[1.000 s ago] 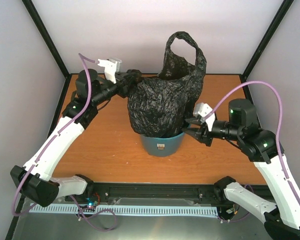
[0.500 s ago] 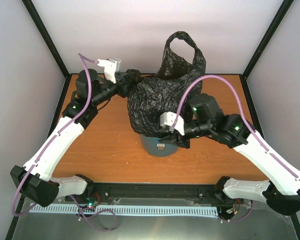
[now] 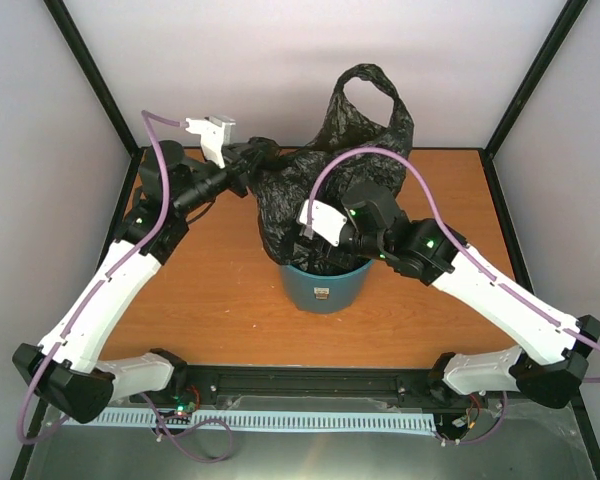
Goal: Put the trash bags into the trash bin
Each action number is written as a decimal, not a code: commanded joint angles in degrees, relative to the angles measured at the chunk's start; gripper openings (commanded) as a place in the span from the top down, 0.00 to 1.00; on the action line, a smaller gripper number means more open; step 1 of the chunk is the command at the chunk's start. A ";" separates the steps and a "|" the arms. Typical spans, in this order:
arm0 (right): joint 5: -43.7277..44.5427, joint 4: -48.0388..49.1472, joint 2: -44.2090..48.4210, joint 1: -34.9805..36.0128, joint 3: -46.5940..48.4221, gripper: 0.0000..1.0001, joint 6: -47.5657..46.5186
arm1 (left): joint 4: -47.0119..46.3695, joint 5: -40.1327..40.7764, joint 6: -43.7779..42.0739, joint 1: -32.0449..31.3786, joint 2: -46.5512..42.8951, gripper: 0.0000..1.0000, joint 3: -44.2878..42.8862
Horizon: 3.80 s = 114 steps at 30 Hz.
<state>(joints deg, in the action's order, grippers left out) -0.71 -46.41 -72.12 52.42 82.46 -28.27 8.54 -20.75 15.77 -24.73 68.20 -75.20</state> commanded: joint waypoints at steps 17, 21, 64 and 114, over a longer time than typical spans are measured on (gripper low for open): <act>-16.25 -5.74 6.93 0.56 -2.26 0.60 -5.51 | -5.11 -7.86 4.99 0.56 3.25 0.99 1.07; -23.23 -8.52 6.55 1.58 -2.06 0.60 -6.77 | -5.34 -7.69 4.97 0.56 3.14 0.99 0.91; -6.50 -4.53 2.38 3.69 1.50 0.56 -5.57 | -4.41 -13.28 6.23 0.56 3.62 0.99 -0.21; -26.18 -19.10 7.96 -17.40 10.82 0.38 -27.33 | 14.27 -15.22 10.25 -9.28 -10.54 0.99 3.43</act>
<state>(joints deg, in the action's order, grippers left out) -27.70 -61.87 -61.89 34.96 89.25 -48.03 19.92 -35.59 26.89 -33.87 57.17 -66.61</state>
